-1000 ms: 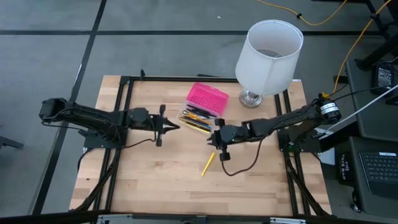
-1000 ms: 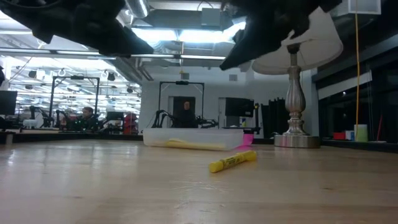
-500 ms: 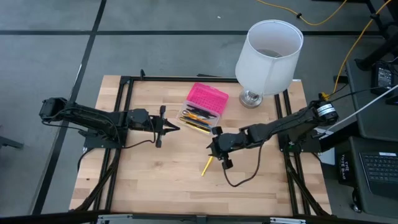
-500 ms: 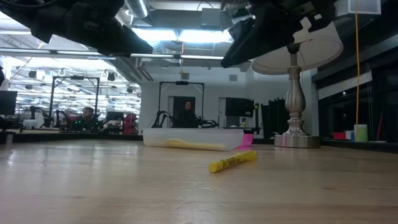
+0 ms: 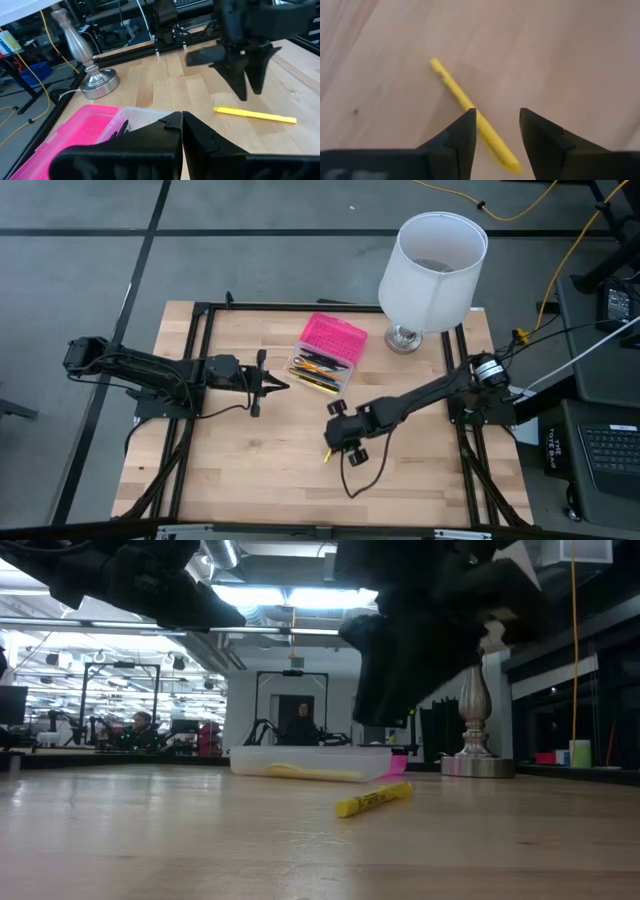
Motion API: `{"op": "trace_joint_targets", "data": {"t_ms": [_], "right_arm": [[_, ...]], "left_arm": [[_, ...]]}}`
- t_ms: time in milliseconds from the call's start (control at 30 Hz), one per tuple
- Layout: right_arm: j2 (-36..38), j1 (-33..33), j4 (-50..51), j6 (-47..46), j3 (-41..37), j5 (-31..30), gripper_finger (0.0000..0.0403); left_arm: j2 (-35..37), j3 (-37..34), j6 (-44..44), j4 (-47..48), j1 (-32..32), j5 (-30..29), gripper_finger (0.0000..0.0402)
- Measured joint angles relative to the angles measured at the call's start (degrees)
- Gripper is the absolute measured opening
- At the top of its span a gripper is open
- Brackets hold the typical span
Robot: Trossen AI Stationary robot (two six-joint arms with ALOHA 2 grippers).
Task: Pick & place school supplies into a supply box
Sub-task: Put the yellow pen into the pink supply box
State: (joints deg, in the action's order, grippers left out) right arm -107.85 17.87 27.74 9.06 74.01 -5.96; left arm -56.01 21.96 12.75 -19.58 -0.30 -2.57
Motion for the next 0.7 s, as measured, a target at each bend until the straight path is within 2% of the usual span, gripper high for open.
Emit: {"op": "trace_joint_targets", "data": {"t_ms": [333,700], "right_arm": [[-5.33,1.72,-0.84,0.02,0.31,0.00,0.0154],[-5.99,0.91,-0.53,0.17,0.29,0.04,0.0154]], "left_arm": [[0.00,0.00,-0.22,0.25,0.00,0.13,0.0001],[0.00,0.00,-1.51,0.29,0.00,0.13,0.0003]]}}
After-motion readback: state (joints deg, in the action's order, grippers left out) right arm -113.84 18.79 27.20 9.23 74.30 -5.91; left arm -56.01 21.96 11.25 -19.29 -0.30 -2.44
